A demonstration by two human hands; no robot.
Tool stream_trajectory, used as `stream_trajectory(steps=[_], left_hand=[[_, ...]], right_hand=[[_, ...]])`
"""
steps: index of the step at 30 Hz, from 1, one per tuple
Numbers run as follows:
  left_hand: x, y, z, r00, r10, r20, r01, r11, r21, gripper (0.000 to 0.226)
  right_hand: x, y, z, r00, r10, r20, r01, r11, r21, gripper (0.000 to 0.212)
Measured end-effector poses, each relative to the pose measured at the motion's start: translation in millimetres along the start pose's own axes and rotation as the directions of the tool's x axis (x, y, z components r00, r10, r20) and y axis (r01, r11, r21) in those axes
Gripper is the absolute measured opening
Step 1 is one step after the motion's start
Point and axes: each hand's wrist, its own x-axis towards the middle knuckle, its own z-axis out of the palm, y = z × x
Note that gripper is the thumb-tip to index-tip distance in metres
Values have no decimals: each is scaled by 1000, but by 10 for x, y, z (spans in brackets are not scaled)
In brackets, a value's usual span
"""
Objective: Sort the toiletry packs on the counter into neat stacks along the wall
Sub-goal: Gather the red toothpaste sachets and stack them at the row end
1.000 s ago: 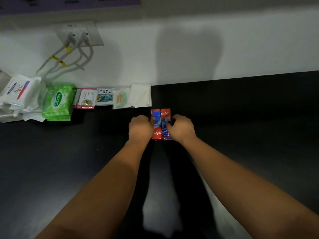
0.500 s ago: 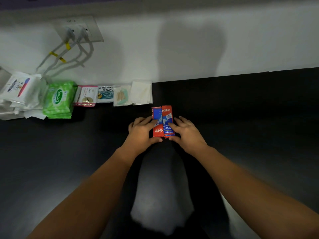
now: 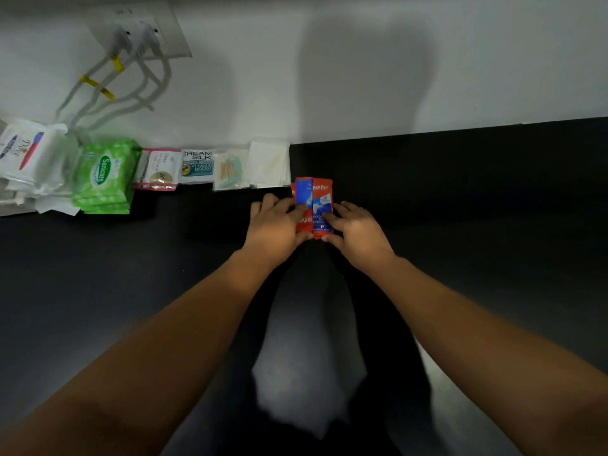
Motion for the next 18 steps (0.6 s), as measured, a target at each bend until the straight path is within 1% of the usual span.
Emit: stream_trajectory(steps=[2,6,10,15,18], left_hand=[[103,2,-40,1000,-9,-16,10,998,67,64],[357,39,-109,998,-61,11,59,989,137,62],[543,-27,-56,999,-42,6,40,986,163,65],[740,-172,-22,1000,-1,8,0,975,220,67],[835,-202,-15,1000,-5,20,0,969,247,67]], right_hand=[[104,33,-38,1000,17,24,-17,1000,0,55],[329,106,-94,990,104,97,-103,995,-17,58],[502,139,-129,989,127,82,-129,991,31,58],[715,154,-149,995,93,35,-96,992,87,58],[815,175,-159,997,73,11,-74,990,123,59]])
